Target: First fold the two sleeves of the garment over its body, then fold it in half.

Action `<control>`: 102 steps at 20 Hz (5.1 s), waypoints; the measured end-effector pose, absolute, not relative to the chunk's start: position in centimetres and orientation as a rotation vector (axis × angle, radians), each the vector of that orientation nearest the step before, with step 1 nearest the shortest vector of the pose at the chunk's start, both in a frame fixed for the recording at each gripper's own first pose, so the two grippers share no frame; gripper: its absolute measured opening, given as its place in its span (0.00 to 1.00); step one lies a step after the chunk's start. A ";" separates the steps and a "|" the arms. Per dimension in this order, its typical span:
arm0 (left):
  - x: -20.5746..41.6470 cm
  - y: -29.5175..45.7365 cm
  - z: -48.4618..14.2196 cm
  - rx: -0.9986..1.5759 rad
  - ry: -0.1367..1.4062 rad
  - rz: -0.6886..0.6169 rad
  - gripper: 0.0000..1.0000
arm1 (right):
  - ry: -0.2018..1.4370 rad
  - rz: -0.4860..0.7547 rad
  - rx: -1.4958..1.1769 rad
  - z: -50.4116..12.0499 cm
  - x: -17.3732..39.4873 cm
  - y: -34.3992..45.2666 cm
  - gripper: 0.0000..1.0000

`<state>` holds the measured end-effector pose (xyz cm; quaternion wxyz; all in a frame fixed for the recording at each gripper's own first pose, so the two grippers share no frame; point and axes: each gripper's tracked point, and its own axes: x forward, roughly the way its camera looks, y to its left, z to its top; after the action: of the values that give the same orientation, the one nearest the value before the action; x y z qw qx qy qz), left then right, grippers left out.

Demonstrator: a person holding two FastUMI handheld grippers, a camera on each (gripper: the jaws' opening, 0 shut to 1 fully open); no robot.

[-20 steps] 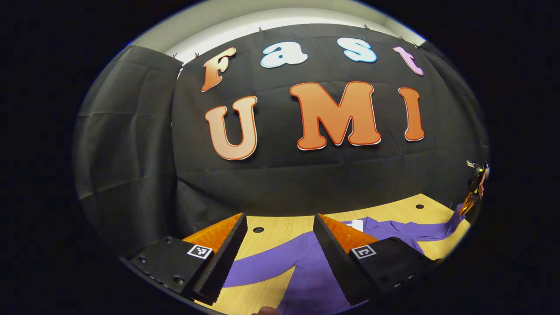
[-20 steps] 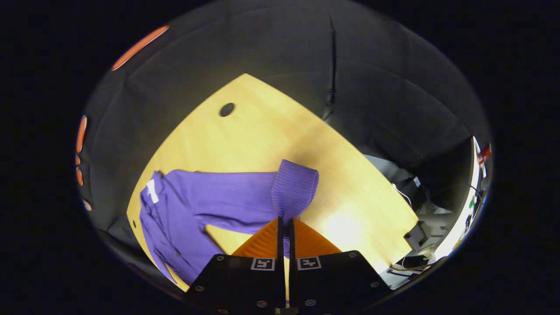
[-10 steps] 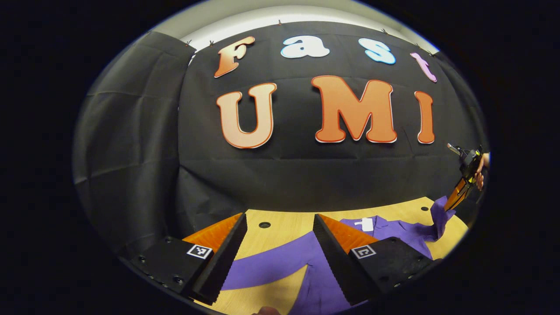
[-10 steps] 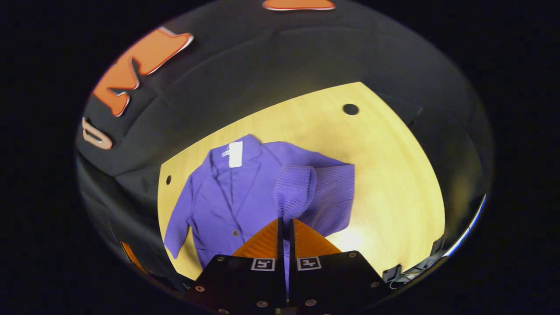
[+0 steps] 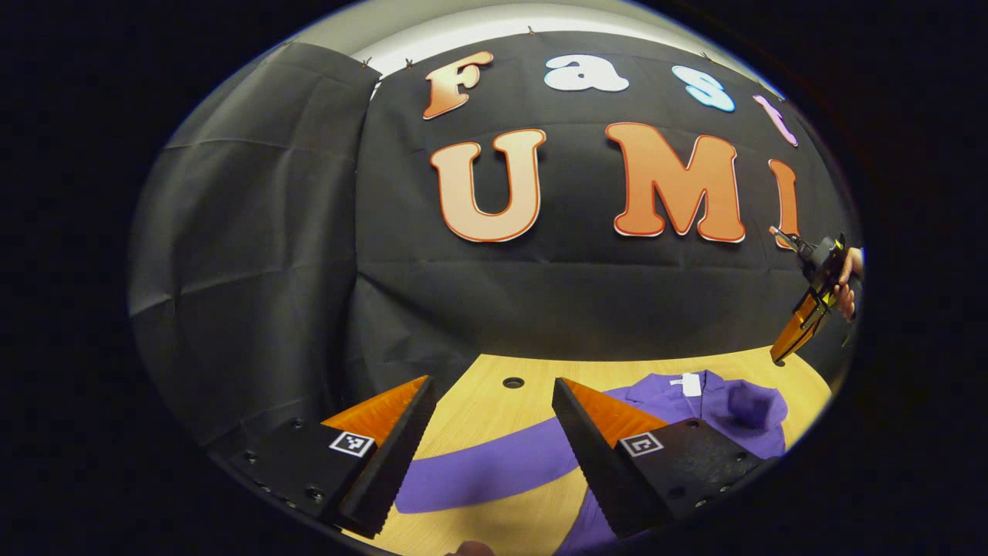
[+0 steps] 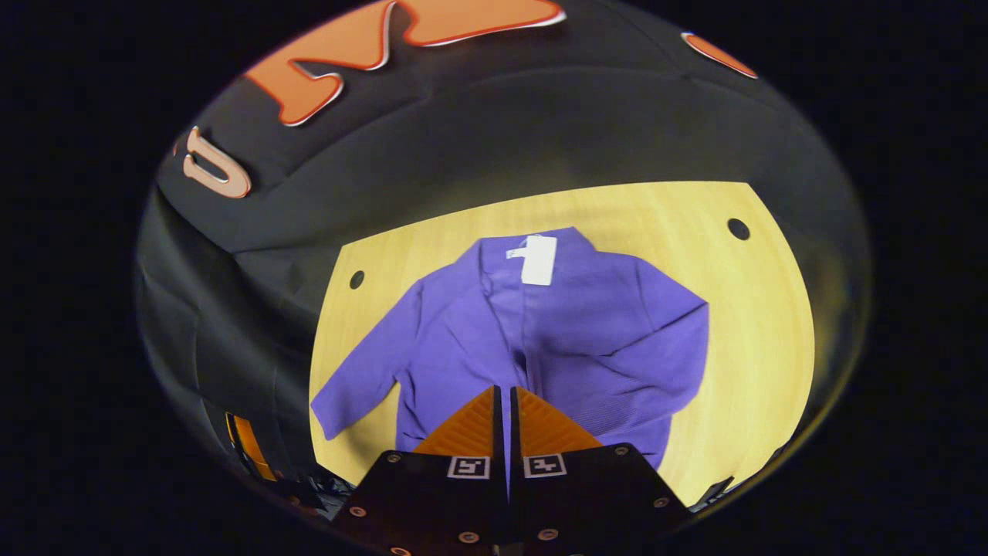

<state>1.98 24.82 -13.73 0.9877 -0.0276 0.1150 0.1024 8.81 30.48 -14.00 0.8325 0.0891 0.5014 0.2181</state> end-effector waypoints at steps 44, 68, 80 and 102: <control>2.6 33.5 -44.2 -0.463 1.475 0.392 0.85 | 0.321 0.240 0.053 0.6 3.7 13.7 0.95; 15.5 9.8 -23.4 -0.110 1.111 -0.282 0.07 | 0.295 0.264 0.058 -0.9 3.7 8.7 0.95; 16.7 -10.2 -19.3 0.048 1.091 -0.488 0.07 | 0.277 0.224 0.107 -2.1 2.8 1.3 0.95; 17.6 -24.9 -22.7 0.194 0.955 -0.616 0.67 | 0.336 0.182 0.156 -6.1 2.3 -3.7 0.94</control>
<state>17.61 -24.95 -22.65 0.8385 0.0918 0.4513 -0.2914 2.28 -3.68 -6.11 0.9788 0.0775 0.1667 0.0903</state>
